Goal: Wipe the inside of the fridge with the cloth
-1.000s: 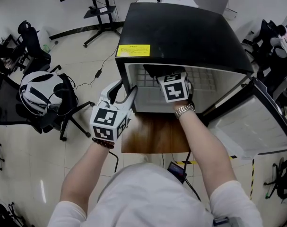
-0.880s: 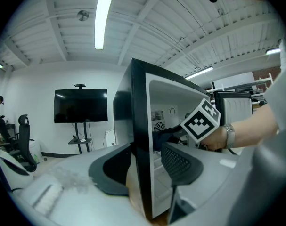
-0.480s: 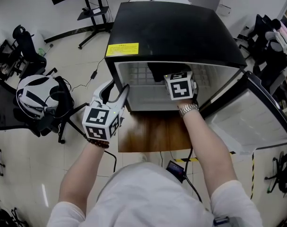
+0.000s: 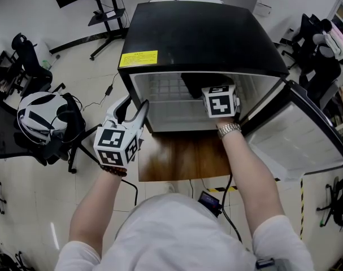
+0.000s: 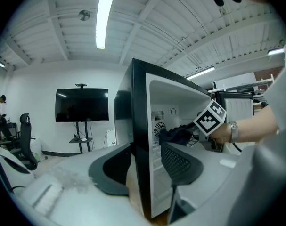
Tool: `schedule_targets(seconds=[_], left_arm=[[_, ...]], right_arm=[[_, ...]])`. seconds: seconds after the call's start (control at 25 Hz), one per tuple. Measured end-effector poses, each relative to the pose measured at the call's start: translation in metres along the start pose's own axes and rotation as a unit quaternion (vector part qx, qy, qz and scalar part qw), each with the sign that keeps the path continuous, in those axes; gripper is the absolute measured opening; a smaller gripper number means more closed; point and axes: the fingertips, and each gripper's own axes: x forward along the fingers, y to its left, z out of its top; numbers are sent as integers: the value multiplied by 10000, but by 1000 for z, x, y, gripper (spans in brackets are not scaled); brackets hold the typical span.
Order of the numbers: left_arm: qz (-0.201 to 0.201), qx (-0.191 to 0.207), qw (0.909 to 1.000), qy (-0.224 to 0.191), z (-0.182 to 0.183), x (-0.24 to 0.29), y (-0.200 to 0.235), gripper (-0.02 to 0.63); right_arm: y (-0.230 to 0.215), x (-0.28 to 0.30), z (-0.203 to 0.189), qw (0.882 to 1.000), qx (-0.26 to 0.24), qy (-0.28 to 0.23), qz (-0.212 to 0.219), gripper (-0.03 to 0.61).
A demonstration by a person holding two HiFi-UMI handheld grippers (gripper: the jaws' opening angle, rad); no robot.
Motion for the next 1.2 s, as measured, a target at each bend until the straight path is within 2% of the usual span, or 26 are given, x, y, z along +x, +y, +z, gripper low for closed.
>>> schedule_targets(seconds=[0.56,0.72,0.92,1.04,1.2], left_arm=[[-22,5,10000,-13,0,0,0,198],[-23,-1,10000,-26,0,0,0,198],[-37,-22,10000,-27,-1,1,0,198],[-53,-37,10000,-33,-1,0,0,198],[-76,-55,9999,-47,0,0,0,198]], right_arm=[[-63,-7,-27,9968,423,289,-618,35],[-67,-10,-19,9970,296,71,-713,35],[-66,-13,-19,9964,393,41,-750,35],[-64,-21,-8,9961,415,-200,-752,35],[-46,-38,13,9954,501,-635,-506,35]])
